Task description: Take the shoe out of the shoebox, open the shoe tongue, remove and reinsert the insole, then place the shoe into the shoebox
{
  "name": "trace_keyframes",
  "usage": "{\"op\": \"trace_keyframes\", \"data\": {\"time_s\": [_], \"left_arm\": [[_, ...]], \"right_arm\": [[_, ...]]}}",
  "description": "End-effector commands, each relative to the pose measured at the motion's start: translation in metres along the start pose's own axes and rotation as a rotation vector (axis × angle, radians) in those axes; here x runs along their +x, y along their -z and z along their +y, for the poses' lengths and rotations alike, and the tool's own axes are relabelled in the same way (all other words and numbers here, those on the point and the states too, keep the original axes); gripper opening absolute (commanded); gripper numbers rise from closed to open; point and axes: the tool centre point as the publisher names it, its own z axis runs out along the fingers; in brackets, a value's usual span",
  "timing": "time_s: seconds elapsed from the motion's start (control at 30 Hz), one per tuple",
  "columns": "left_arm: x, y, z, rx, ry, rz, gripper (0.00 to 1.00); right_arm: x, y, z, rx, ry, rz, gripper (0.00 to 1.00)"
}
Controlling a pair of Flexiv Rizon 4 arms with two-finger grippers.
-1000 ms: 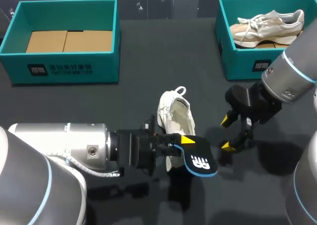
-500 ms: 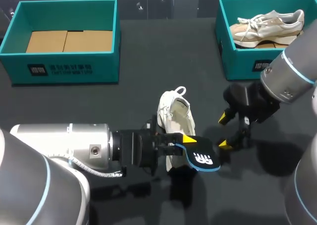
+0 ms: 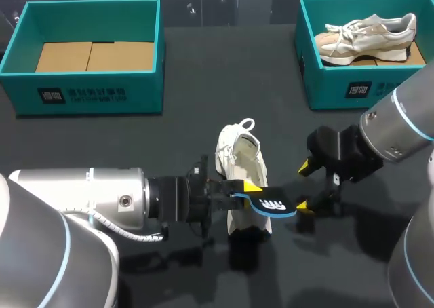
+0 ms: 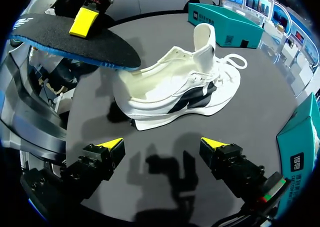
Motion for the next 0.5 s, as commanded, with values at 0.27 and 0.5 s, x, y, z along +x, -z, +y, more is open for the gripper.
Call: {"op": "trace_keyframes", "data": {"time_s": [0.27,0.5], "left_arm": [[-0.008,0.022,0.005,0.052,0.010,-0.003,0.00],[-0.010,0.020,0.004,0.105,-0.006,0.003,0.00]], "right_arm": [[0.002,-0.020,0.009,-0.006,0.008,0.005,1.00],[0.002,-0.034,0.018,-0.007,0.024,0.032,1.00]]}}
